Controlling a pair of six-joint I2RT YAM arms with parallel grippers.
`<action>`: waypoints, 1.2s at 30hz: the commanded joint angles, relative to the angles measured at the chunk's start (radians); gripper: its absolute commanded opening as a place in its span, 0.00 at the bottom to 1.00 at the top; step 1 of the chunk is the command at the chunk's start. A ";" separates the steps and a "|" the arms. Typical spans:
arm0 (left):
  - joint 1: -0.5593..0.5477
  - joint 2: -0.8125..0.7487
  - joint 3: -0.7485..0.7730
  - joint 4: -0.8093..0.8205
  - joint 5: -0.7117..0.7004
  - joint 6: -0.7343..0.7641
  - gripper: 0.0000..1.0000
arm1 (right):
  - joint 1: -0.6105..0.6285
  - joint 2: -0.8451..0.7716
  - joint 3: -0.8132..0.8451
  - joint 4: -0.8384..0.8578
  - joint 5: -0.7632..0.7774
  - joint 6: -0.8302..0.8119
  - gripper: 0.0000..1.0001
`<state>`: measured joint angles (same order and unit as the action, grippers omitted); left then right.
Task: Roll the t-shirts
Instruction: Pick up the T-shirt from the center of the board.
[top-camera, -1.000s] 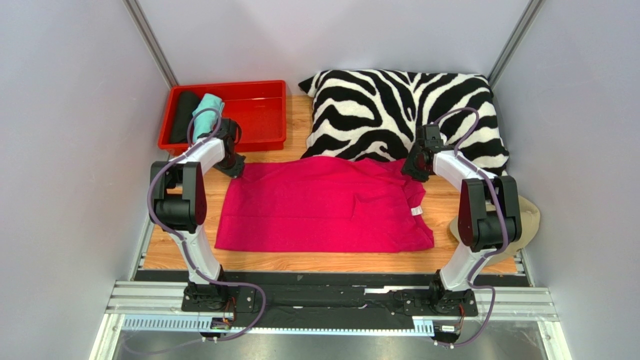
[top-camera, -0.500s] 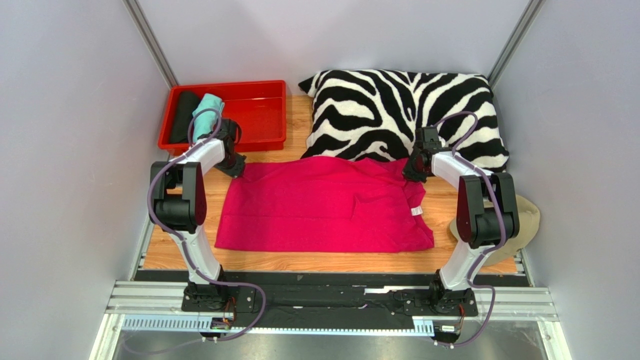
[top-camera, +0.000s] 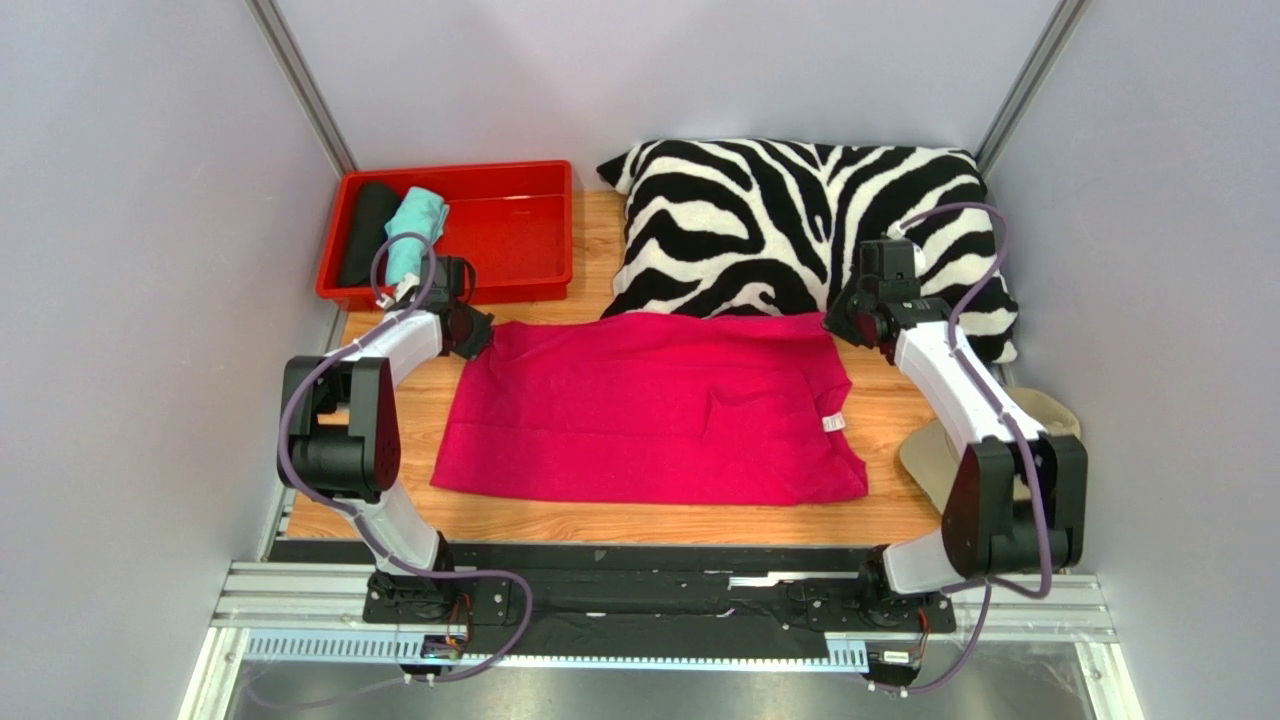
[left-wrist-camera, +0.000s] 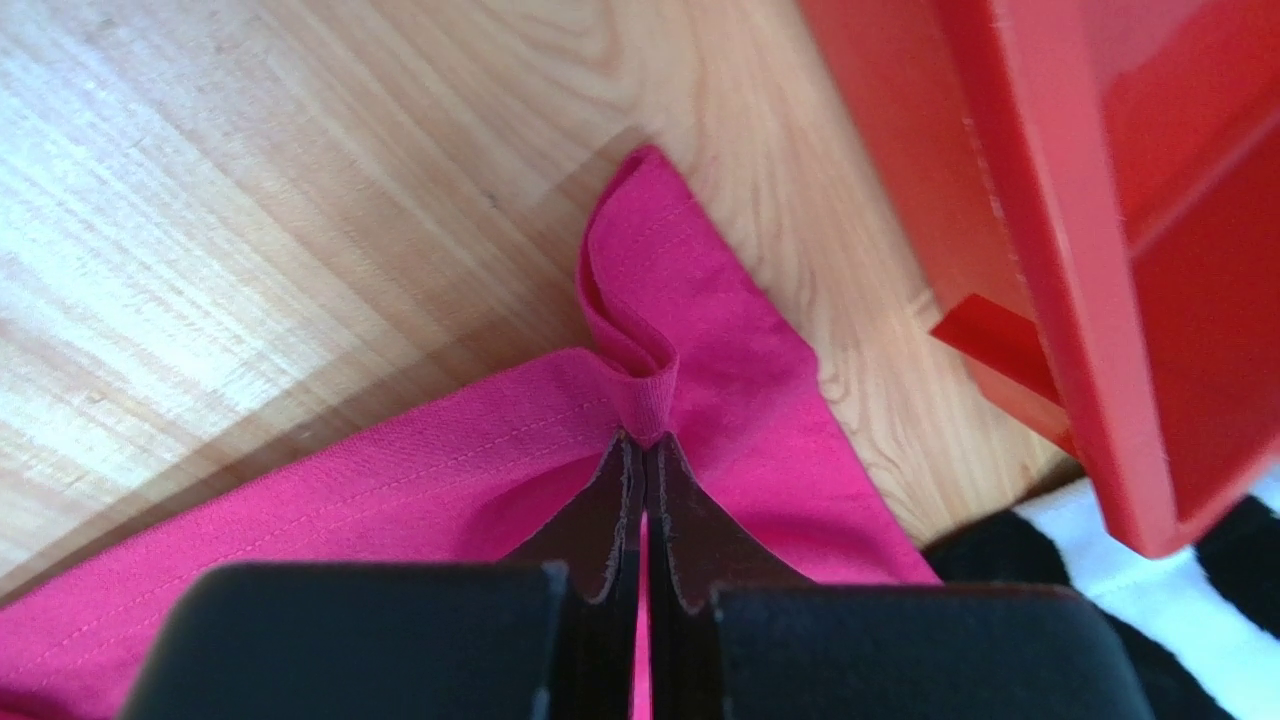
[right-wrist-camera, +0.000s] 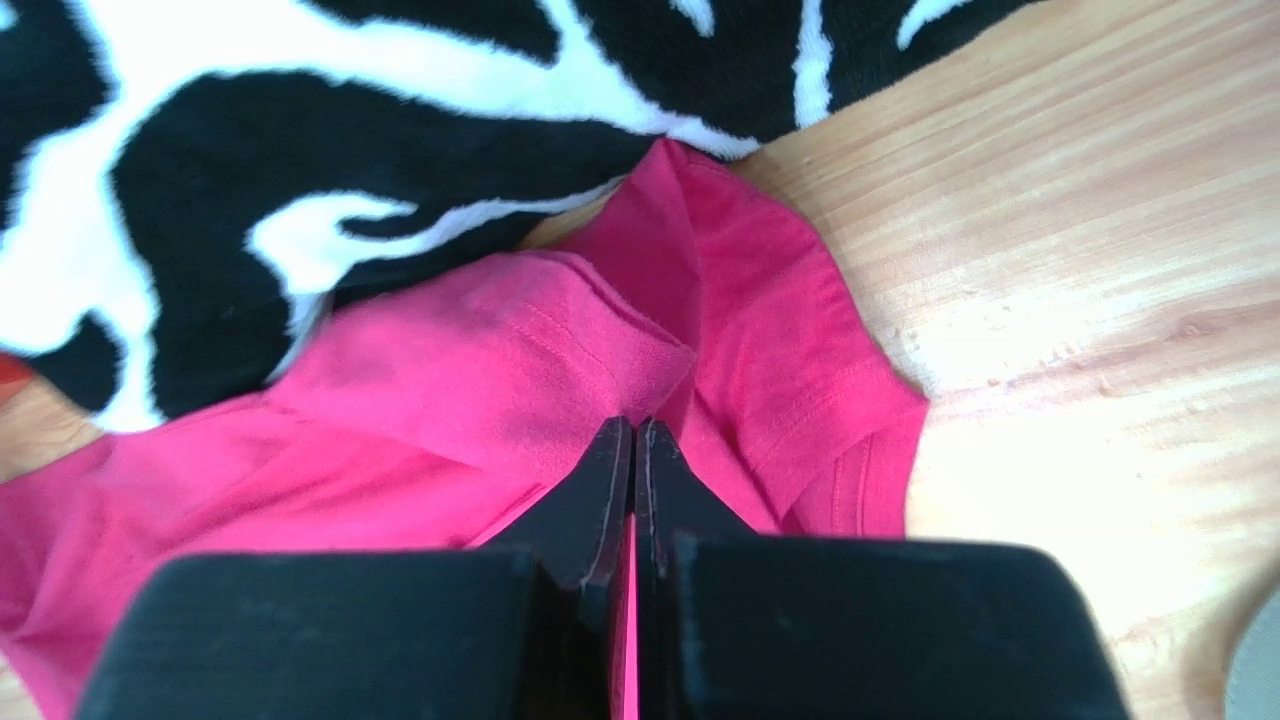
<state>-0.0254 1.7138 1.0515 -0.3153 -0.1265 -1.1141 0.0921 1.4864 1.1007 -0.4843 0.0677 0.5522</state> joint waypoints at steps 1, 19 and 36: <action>0.004 -0.069 -0.044 0.114 0.008 0.014 0.00 | 0.015 -0.116 -0.062 -0.053 0.018 -0.003 0.00; -0.010 -0.100 0.067 -0.034 -0.044 0.273 0.46 | 0.031 -0.465 -0.392 -0.129 -0.052 0.011 0.00; -0.195 0.262 0.485 -0.335 -0.249 0.645 0.39 | 0.034 -0.525 -0.436 -0.149 -0.052 0.012 0.00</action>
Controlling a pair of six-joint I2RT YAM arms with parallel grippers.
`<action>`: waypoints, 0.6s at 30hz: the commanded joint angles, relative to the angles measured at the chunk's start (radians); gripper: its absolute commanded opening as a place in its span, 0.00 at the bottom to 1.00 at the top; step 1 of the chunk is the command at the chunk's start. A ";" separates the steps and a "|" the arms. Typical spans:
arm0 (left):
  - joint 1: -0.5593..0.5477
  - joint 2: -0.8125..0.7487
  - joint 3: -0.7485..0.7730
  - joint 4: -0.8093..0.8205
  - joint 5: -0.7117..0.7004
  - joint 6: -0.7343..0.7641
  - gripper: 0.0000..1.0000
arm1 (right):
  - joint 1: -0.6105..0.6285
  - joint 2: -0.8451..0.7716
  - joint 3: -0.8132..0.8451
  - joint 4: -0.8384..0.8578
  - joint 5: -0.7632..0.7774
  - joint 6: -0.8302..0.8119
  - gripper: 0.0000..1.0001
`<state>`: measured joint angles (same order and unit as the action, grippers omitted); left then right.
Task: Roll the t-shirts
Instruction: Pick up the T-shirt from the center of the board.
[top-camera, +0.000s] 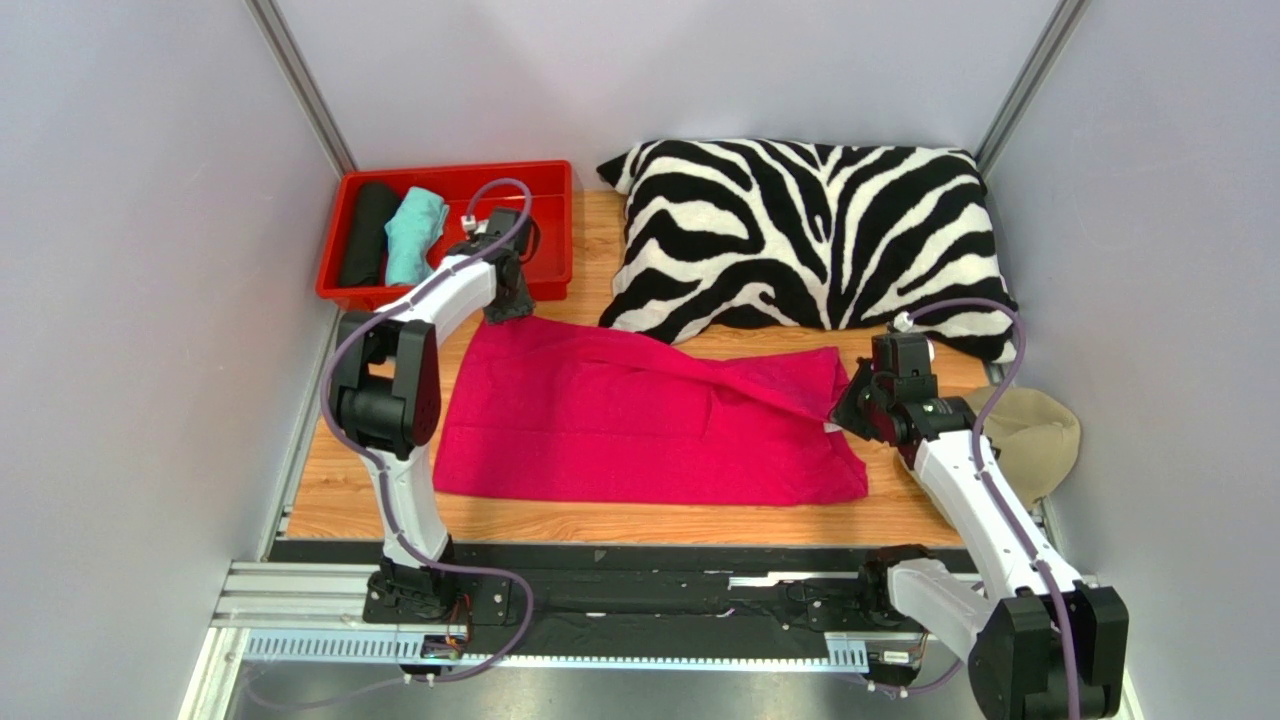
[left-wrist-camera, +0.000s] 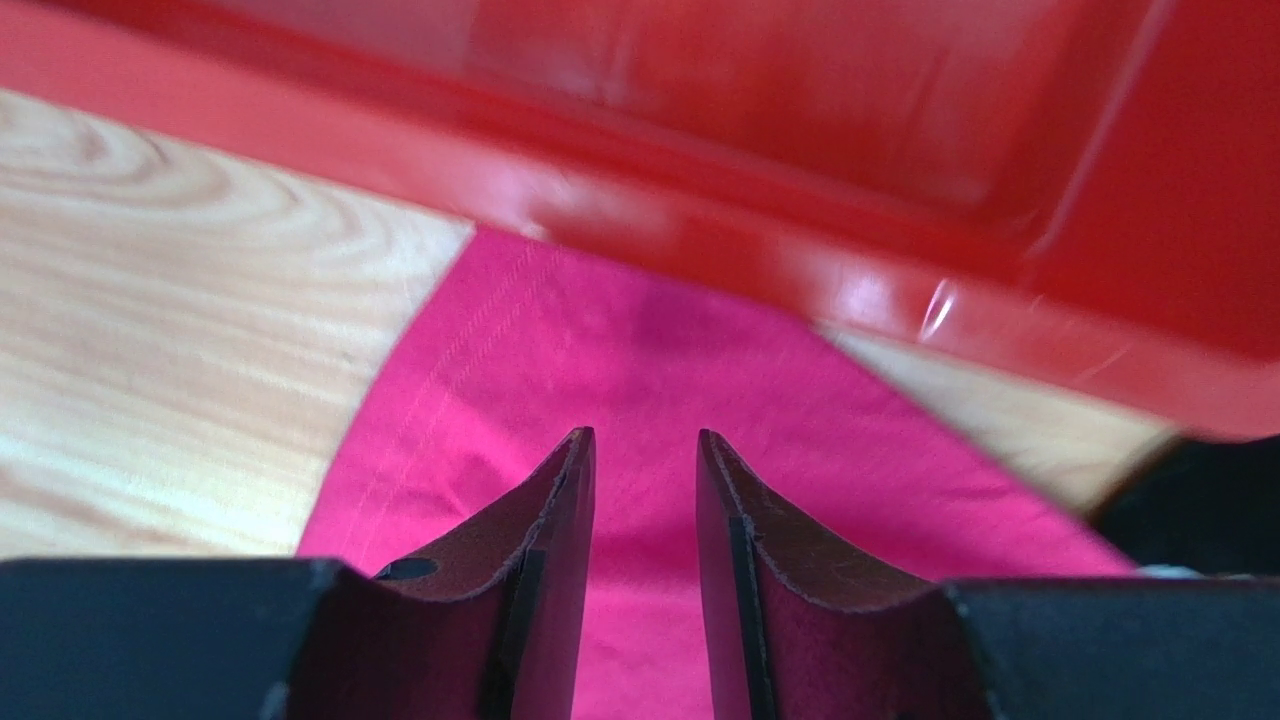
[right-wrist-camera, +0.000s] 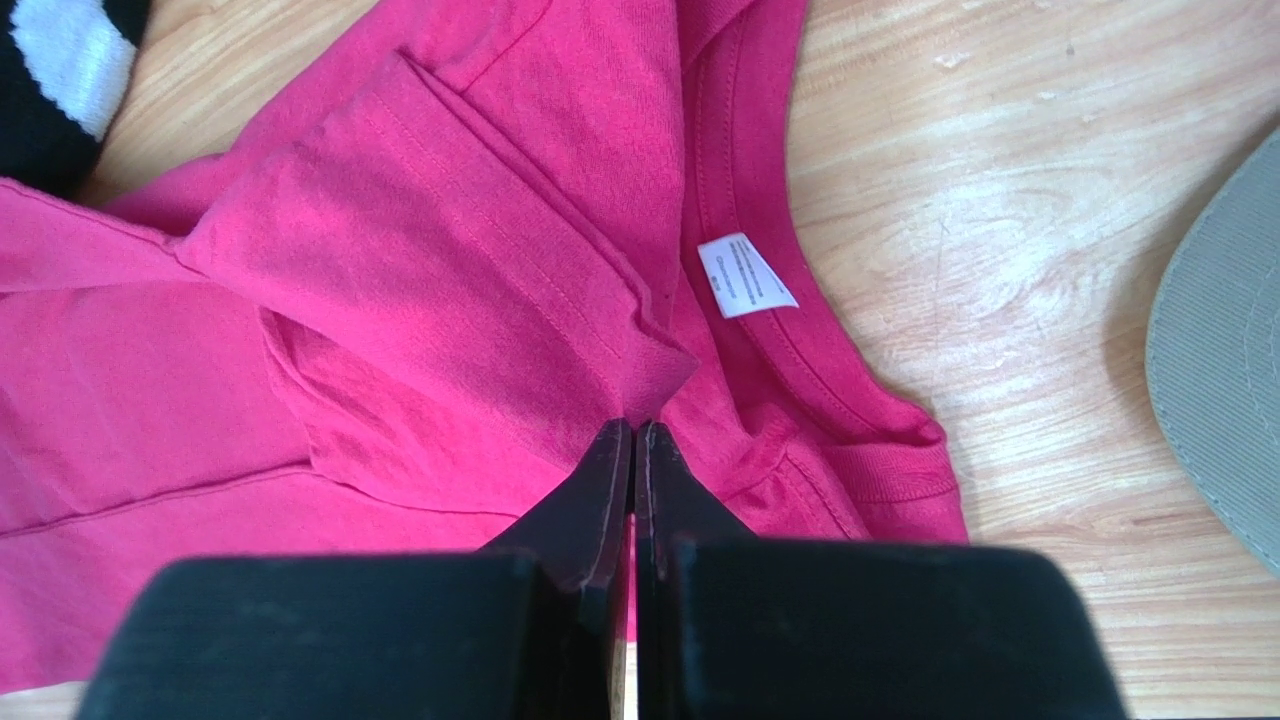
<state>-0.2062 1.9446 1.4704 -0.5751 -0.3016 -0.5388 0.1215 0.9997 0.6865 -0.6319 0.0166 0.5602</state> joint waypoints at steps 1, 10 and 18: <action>-0.027 0.039 0.079 -0.080 -0.085 0.080 0.39 | 0.003 -0.041 -0.025 -0.003 -0.001 0.004 0.00; -0.055 0.097 0.120 -0.103 -0.126 0.086 0.45 | 0.003 -0.108 -0.084 -0.014 -0.001 0.046 0.00; -0.071 0.160 0.197 -0.100 -0.136 0.137 0.51 | 0.001 -0.145 -0.123 0.009 -0.046 0.086 0.00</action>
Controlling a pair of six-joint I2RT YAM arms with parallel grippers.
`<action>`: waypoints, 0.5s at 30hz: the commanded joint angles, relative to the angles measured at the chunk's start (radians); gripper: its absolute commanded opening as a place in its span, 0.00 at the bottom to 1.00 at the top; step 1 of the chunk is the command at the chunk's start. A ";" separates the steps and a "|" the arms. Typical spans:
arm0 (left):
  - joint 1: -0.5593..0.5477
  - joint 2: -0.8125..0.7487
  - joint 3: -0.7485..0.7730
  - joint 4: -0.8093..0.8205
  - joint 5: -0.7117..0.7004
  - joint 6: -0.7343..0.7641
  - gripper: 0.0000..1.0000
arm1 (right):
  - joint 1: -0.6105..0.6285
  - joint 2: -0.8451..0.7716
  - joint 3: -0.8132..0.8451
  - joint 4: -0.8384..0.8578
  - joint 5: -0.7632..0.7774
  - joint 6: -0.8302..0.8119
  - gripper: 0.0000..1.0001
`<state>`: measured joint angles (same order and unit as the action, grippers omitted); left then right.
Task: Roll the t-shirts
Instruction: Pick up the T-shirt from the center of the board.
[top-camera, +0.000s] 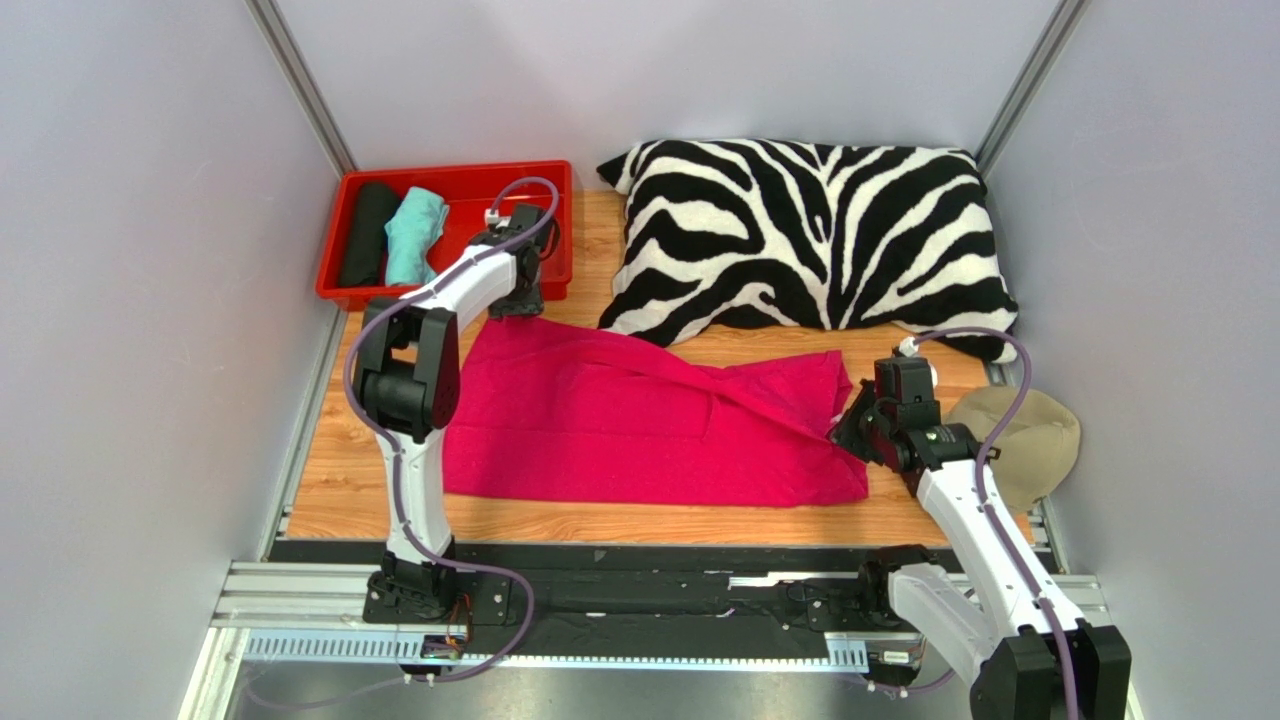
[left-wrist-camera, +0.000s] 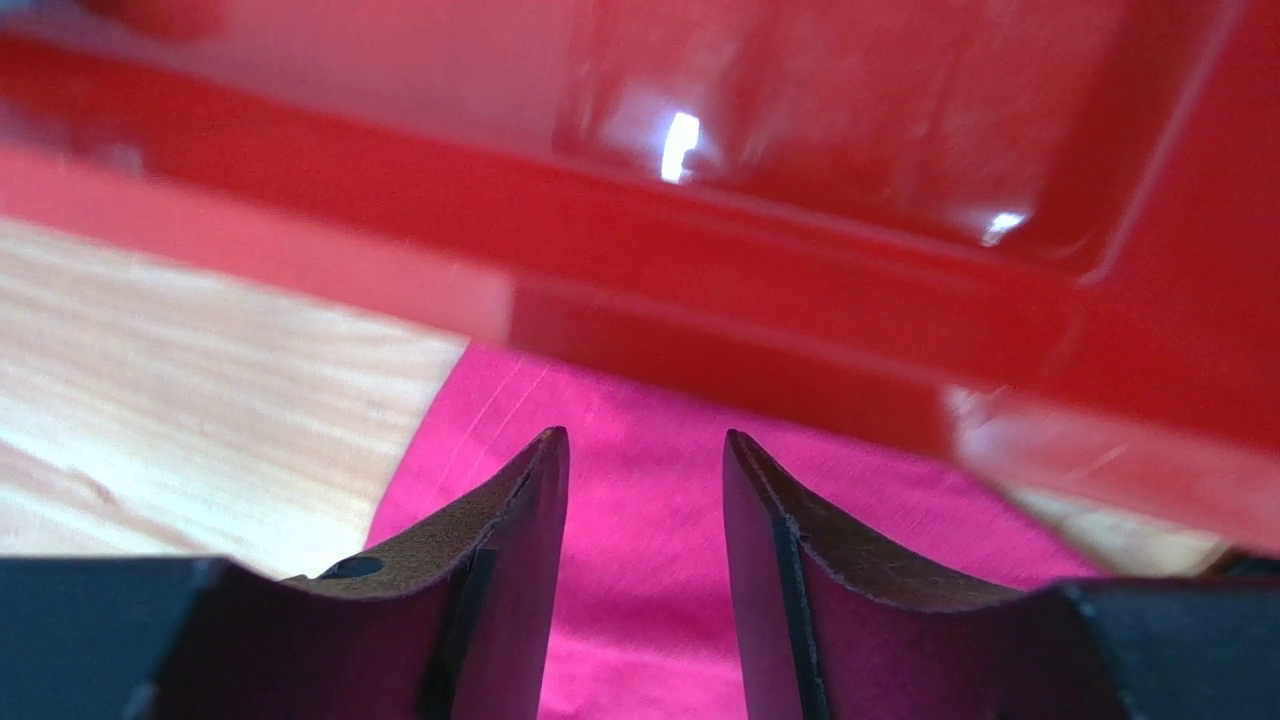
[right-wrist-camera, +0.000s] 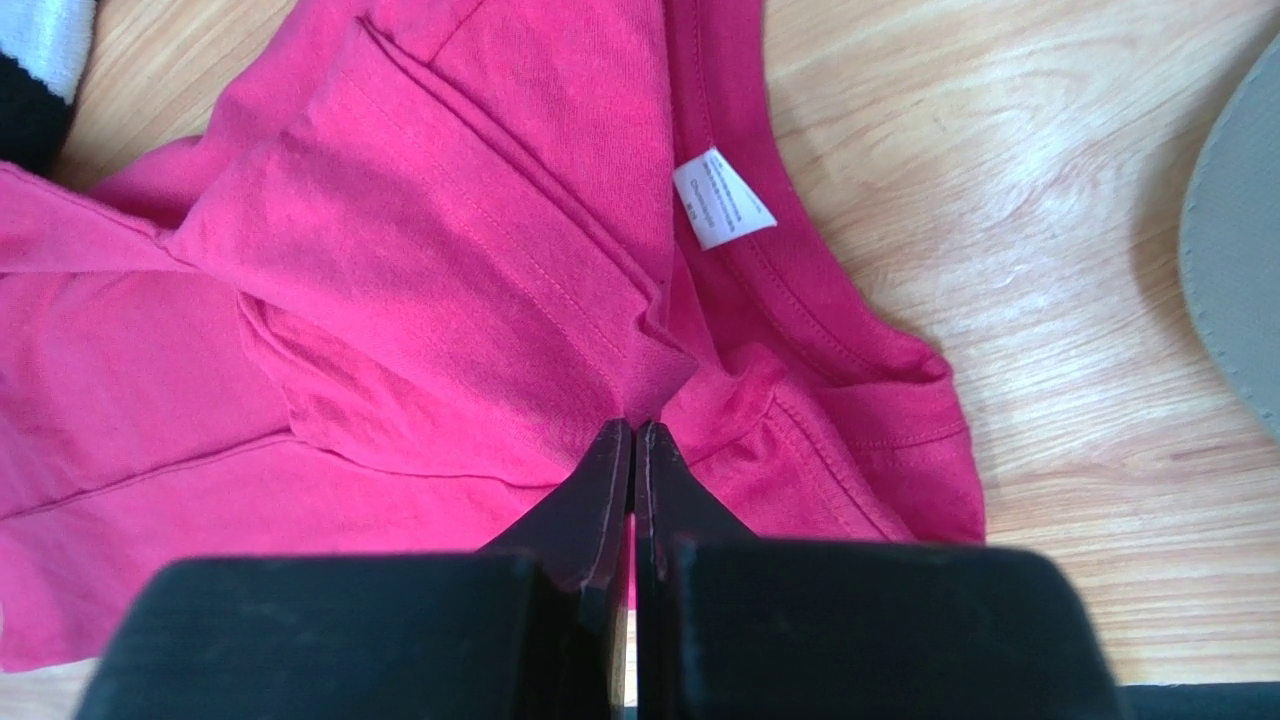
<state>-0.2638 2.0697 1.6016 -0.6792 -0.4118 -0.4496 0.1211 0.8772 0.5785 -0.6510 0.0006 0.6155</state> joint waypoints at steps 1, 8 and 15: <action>-0.018 0.046 0.089 -0.002 -0.025 0.060 0.52 | 0.003 -0.024 -0.017 0.028 -0.031 0.032 0.00; -0.028 0.128 0.185 -0.056 -0.007 0.072 0.53 | 0.003 -0.023 -0.017 0.039 -0.042 0.029 0.00; -0.032 0.158 0.236 -0.114 -0.001 0.043 0.45 | 0.003 -0.006 -0.009 0.063 -0.057 0.026 0.00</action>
<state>-0.3012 2.2066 1.7702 -0.7700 -0.4088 -0.3916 0.1215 0.8680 0.5617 -0.6422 -0.0368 0.6361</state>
